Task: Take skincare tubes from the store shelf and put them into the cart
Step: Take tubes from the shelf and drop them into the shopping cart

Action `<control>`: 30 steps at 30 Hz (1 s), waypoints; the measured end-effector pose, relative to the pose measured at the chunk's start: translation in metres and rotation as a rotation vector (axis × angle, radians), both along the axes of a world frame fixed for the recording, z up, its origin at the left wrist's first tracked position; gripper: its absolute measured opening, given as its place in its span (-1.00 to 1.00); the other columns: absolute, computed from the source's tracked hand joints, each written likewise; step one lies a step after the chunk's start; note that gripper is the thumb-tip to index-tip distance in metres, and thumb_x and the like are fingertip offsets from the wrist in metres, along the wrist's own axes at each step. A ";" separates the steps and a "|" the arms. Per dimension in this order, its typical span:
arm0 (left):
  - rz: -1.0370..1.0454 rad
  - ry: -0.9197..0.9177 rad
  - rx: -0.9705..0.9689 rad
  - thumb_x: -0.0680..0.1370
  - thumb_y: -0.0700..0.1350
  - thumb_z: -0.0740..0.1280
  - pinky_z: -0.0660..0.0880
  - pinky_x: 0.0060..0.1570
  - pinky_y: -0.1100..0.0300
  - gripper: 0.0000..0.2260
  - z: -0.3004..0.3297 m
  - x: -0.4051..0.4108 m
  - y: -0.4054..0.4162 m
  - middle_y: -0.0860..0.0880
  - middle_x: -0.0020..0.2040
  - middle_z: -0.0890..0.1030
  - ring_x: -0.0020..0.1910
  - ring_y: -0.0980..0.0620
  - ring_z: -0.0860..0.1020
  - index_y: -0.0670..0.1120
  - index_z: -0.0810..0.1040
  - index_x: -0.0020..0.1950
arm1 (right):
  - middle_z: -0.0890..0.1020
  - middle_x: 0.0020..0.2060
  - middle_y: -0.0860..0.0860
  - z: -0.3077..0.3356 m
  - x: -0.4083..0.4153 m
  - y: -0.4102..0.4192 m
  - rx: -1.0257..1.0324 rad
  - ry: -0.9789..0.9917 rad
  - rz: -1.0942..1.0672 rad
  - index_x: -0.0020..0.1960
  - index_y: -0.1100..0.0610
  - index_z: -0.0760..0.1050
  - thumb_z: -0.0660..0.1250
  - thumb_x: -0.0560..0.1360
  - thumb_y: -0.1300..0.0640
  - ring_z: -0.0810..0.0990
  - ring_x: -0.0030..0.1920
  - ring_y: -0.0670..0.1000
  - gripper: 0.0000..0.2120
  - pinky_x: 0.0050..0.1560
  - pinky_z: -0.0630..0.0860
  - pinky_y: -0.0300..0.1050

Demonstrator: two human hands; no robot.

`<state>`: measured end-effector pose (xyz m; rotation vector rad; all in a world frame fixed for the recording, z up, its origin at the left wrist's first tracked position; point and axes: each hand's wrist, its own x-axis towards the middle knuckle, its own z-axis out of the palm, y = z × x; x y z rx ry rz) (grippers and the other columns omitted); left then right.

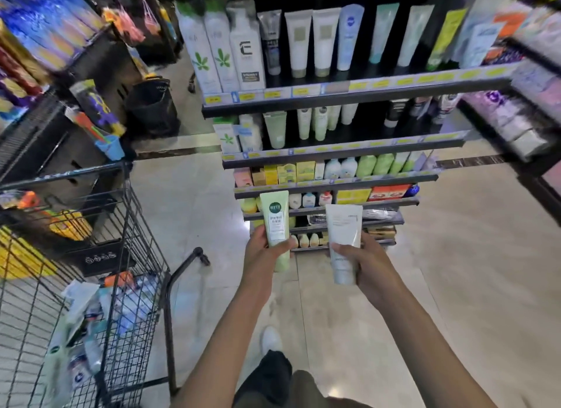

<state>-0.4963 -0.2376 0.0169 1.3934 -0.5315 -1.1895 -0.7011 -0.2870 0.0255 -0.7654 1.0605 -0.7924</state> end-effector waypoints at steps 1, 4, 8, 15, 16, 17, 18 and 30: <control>-0.002 0.005 0.003 0.37 -0.27 0.56 0.59 0.03 -0.07 -0.56 -0.001 -0.004 -0.005 -0.17 0.12 0.70 0.11 -0.19 0.67 -0.10 0.59 0.22 | 0.71 0.13 0.18 -0.001 -0.005 -0.003 0.004 -0.003 -0.004 0.34 0.15 0.54 0.47 0.48 0.32 0.71 0.00 0.13 -0.56 -0.06 0.59 0.01; -0.004 0.026 0.013 0.44 -0.33 0.52 0.58 -0.11 0.09 -0.59 -0.003 -0.016 -0.024 -0.15 0.13 0.70 0.05 -0.09 0.69 -0.12 0.57 0.25 | 0.72 0.09 0.16 -0.003 -0.015 -0.017 0.011 -0.005 -0.019 0.33 0.13 0.55 0.46 0.49 0.32 0.71 0.00 0.15 -0.58 -0.07 0.58 0.03; -0.008 0.027 0.014 0.45 -0.34 0.51 0.63 -0.02 -0.01 -0.58 -0.010 -0.028 -0.060 -0.13 0.12 0.71 0.03 -0.11 0.69 -0.09 0.57 0.26 | 0.73 0.10 0.12 -0.006 -0.021 -0.047 0.012 0.012 -0.037 0.31 0.11 0.57 0.47 0.49 0.31 0.70 0.03 0.13 -0.59 0.02 0.60 0.07; -0.020 0.033 0.003 0.45 -0.32 0.52 0.63 0.07 -0.05 -0.53 -0.021 -0.043 -0.148 -0.09 0.15 0.70 0.12 -0.12 0.67 -0.08 0.55 0.32 | 0.72 0.13 0.07 -0.005 -0.031 -0.122 0.024 0.040 -0.054 0.32 0.09 0.56 0.46 0.49 0.31 0.69 0.04 0.08 -0.58 -0.02 0.59 0.02; -0.023 0.030 0.008 0.45 -0.31 0.53 0.62 0.09 -0.03 -0.53 -0.021 -0.045 -0.161 -0.06 0.15 0.71 0.13 -0.09 0.67 -0.08 0.54 0.32 | 0.72 0.13 0.08 -0.004 -0.032 -0.133 0.027 0.043 -0.054 0.33 0.10 0.56 0.46 0.49 0.31 0.69 0.04 0.08 -0.57 -0.03 0.59 0.01; -0.020 0.033 0.020 0.45 -0.30 0.53 0.61 0.10 0.00 -0.52 -0.021 -0.047 -0.173 -0.02 0.13 0.72 0.12 -0.06 0.68 -0.07 0.53 0.33 | 0.72 0.12 0.08 -0.004 -0.034 -0.145 0.025 0.049 -0.052 0.33 0.10 0.55 0.45 0.49 0.31 0.70 0.02 0.07 -0.58 -0.05 0.59 -0.01; -0.018 0.032 0.031 0.46 -0.29 0.54 0.60 0.12 0.01 -0.52 -0.022 -0.049 -0.184 0.01 0.12 0.72 0.11 -0.01 0.68 -0.06 0.52 0.33 | 0.73 0.11 0.09 -0.004 -0.035 -0.155 0.023 0.055 -0.054 0.32 0.12 0.55 0.45 0.49 0.31 0.70 0.01 0.07 -0.58 -0.05 0.59 -0.01; -0.011 -0.218 0.101 0.45 -0.13 0.55 0.64 0.06 -0.03 -0.63 -0.038 -0.074 -0.303 0.03 0.07 0.70 0.03 0.05 0.68 -0.02 0.57 0.23 | 0.70 0.11 0.17 -0.013 -0.051 -0.257 0.047 0.026 -0.101 0.36 0.14 0.54 0.44 0.50 0.33 0.69 -0.01 0.14 -0.57 -0.08 0.62 0.03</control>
